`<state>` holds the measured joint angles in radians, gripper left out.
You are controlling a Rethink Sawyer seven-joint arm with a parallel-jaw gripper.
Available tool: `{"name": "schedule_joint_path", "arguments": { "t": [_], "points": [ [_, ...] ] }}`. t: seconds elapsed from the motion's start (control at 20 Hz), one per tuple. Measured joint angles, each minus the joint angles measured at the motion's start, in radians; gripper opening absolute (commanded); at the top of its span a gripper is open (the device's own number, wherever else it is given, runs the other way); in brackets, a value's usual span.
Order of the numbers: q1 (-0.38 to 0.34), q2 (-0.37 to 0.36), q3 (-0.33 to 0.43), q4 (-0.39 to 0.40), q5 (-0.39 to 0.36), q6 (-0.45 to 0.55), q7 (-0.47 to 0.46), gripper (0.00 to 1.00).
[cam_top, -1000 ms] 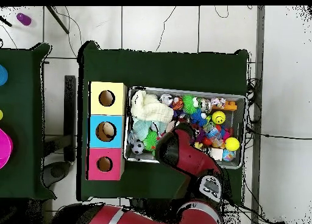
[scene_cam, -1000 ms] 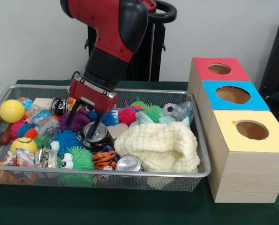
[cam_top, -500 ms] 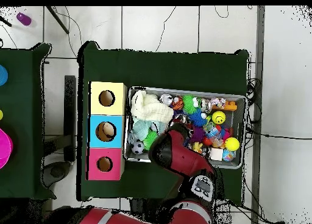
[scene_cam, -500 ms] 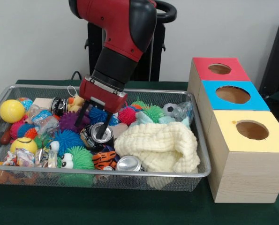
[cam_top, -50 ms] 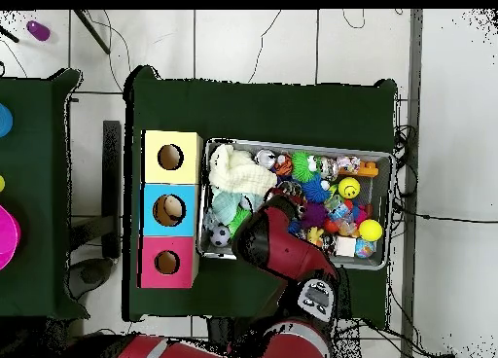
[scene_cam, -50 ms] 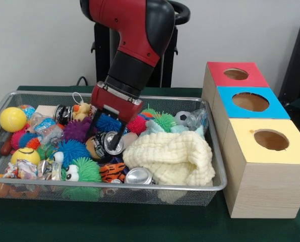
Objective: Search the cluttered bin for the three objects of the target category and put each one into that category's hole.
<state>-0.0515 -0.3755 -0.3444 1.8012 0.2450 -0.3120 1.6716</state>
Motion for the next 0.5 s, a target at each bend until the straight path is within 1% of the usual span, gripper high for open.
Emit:
{"name": "schedule_joint_path", "arguments": {
  "t": [0.3,0.5],
  "points": [
    [-0.004,0.003,0.0,0.0,0.0,-0.007,0.0,1.0],
    [-0.019,0.011,0.008,0.0,0.0,-0.034,0.0,1.0]
  ]
}}
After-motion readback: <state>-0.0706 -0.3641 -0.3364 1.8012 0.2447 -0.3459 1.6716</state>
